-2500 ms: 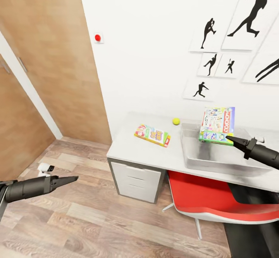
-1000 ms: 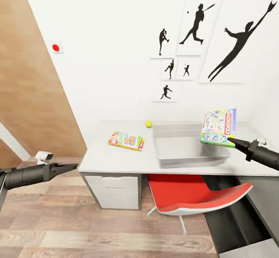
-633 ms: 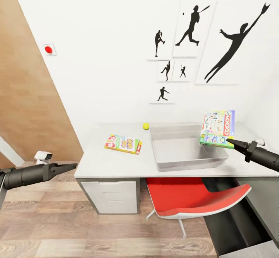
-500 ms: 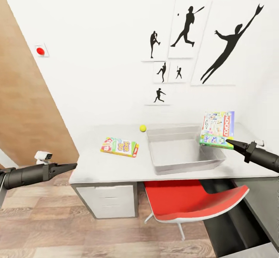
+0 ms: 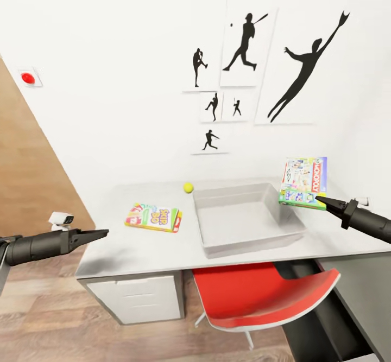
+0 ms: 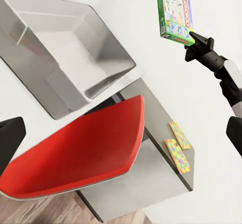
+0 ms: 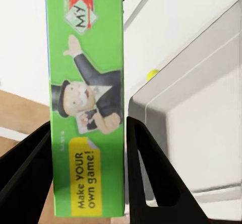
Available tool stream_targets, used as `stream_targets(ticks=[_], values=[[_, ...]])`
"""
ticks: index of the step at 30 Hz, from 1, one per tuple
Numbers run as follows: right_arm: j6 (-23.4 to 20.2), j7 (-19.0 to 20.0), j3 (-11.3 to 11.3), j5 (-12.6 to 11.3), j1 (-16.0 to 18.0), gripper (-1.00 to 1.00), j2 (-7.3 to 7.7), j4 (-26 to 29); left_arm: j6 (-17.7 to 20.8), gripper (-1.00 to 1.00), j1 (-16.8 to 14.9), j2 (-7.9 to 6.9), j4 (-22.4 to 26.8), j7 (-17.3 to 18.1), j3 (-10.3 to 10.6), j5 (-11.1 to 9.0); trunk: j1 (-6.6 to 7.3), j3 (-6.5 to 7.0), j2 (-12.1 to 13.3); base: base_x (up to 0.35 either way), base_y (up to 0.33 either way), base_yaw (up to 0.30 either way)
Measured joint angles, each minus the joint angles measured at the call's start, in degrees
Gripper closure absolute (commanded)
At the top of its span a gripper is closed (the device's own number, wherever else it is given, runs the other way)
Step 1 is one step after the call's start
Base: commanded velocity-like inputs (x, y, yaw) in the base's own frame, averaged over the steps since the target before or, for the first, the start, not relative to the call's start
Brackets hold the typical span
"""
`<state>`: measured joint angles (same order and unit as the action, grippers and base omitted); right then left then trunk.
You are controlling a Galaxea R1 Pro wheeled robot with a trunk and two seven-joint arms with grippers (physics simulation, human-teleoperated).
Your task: Put all the toys in the child's room - the three board games (two on the bed and one on the table), the two jigsaw puzzles on the table, and the tennis ball on the table - inside the toy box on the table in the child's room.
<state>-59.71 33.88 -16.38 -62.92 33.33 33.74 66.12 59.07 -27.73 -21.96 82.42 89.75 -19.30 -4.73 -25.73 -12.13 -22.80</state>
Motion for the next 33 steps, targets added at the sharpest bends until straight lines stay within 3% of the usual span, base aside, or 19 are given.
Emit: stream_targets(ticks=[10,33], values=[[0.0,-0.08,0.02,0.21,0.02,1.0,-0.08,0.0,0.08,-1.0,0.01,0.0,0.0,0.0,0.03,0.08,0.0,0.37,0.0,0.172,-0.107,0.095],[-0.03,-0.13,0.84,0.24,0.02,1.0,-0.08,-0.44,-0.09,-1.0,0.06,0.01,0.01,0.0,0.39,0.1,-0.01,0.74,0.0,0.008,-0.006,0.004]])
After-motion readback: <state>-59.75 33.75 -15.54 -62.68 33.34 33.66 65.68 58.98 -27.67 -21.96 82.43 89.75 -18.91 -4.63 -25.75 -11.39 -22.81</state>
